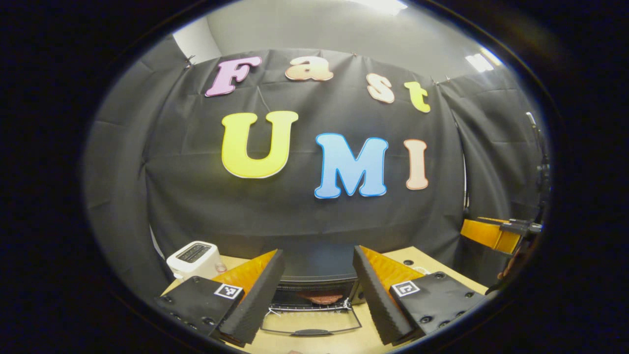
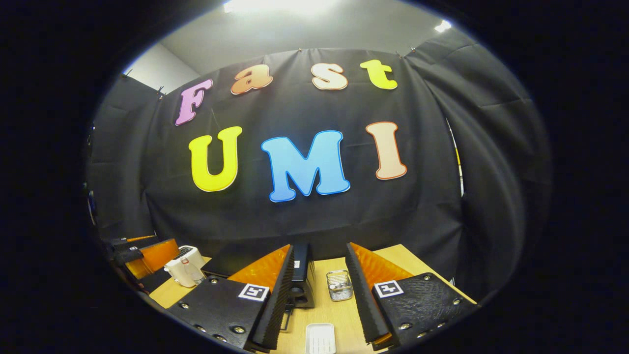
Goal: Open the electric oven with the left hand, put the food in, and close the electric oven.
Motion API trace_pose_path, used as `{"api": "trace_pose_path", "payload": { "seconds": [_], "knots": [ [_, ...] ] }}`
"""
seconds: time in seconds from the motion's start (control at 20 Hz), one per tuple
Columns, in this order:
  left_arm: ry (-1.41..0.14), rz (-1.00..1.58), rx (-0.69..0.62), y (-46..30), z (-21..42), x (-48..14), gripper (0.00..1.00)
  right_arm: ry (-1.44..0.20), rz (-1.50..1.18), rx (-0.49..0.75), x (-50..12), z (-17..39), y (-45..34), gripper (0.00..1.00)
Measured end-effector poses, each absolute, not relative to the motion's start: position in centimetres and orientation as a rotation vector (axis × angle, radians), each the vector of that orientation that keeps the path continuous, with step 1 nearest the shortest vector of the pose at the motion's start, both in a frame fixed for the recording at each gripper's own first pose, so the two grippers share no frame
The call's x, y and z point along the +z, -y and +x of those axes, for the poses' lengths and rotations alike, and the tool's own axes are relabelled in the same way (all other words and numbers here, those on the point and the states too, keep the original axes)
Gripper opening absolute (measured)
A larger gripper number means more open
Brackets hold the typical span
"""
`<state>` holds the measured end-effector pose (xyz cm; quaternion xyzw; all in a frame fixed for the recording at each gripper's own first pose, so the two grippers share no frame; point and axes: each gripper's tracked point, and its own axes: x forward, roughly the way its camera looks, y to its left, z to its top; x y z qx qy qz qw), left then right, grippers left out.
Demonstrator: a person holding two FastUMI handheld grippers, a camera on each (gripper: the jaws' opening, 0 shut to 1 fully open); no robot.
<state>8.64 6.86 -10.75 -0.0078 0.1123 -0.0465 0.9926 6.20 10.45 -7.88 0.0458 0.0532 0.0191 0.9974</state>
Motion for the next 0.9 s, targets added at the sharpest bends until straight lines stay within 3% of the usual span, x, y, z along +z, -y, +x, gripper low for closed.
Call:
{"api": "trace_pose_path", "payload": {
  "seconds": [0.05,0.1,0.25,0.35,0.6,0.9],
  "knots": [
    [-0.251,-0.021,-0.097,-6.5,8.7,-11.5,0.92,-0.115,0.093,0.038,-8.1,6.2,-10.3,0.65],
    [-0.282,-0.032,-0.100,-6.2,8.7,-12.6,0.98,-0.123,0.094,0.036,-8.4,6.4,-10.2,0.68],
    [-0.414,-0.072,-0.124,-5.2,8.3,-16.9,0.95,-0.143,0.100,0.029,-9.2,6.5,-9.6,0.76],
    [-0.534,-0.081,-0.124,-5.1,7.7,-21.1,0.98,-0.151,0.101,0.026,-9.5,6.8,-9.1,0.77],
    [-0.830,-0.057,-0.103,-5.4,4.2,-31.6,0.95,-0.164,0.099,0.000,-10.1,6.4,-7.8,0.77],
    [-1.010,-0.004,-0.110,-6.0,1.6,-38.5,0.95,-0.194,0.101,-0.055,-11.5,5.5,-5.1,0.77]
  ]
}}
